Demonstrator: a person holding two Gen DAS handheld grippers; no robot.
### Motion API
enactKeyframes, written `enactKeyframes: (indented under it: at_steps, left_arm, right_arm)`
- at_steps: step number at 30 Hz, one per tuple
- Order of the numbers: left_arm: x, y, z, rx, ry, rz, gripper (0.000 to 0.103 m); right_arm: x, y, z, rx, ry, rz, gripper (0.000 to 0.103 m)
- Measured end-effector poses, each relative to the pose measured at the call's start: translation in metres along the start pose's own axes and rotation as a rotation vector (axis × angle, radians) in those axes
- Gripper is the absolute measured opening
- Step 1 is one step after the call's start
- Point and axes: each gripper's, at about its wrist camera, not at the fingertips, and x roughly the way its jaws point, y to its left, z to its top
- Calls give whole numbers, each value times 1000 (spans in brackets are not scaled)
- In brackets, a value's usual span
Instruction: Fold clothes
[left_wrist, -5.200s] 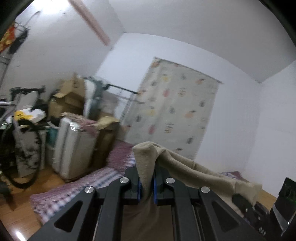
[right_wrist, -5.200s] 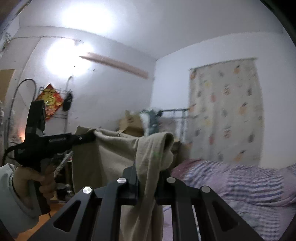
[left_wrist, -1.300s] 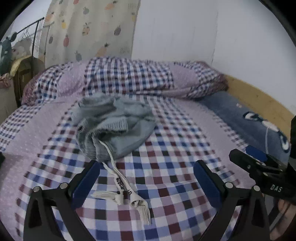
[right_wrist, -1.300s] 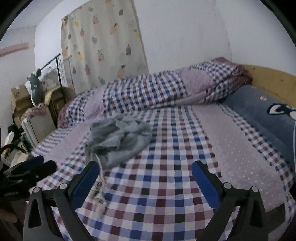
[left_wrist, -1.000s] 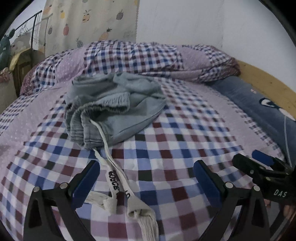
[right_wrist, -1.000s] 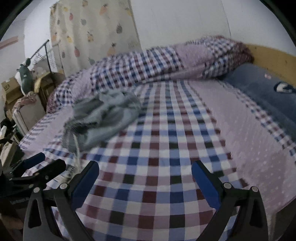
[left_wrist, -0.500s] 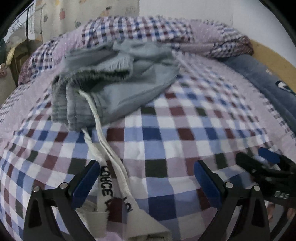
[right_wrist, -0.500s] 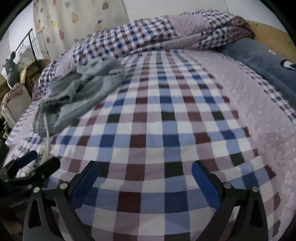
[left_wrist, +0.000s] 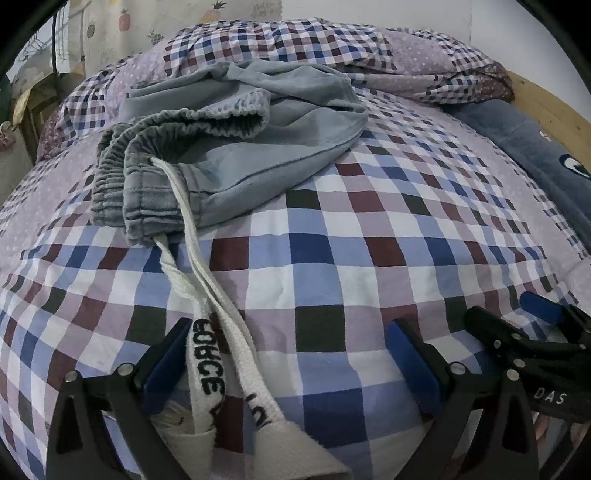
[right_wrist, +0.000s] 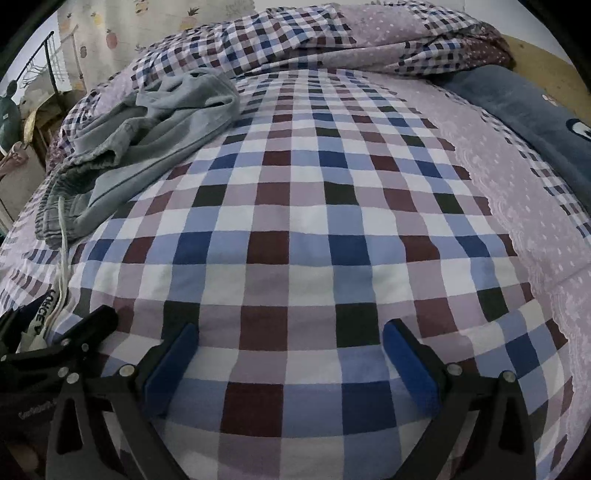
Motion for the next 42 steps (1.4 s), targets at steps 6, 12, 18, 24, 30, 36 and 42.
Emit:
enactKeyframes:
  at_steps: [6, 12, 18, 24, 30, 36, 42]
  left_arm:
    - [0, 0, -1, -2, 2, 1, 103]
    - [-1, 0, 0, -3, 5, 1, 103]
    - [0, 0, 0, -3, 7, 0, 103]
    - [0, 0, 0, -2, 7, 0, 103]
    - [0, 0, 0, -2, 5, 1, 103]
    - [0, -1, 0, -3, 3, 2, 103]
    - [0, -1, -1, -4, 2, 2, 103]
  right_arm:
    - [2, 0, -1, -5, -3, -9, 103]
    - [5, 2, 1, -8, -4, -8, 103]
    - [2, 0, -1, -10, -4, -7, 103]
    - [2, -1, -1, -10, -5, -6, 103]
    - [2, 0, -1, -11, -6, -7, 103]
    - [2, 1, -1, -11, -7, -7, 103]
    - [2, 1, 0, -12, -8, -8, 103]
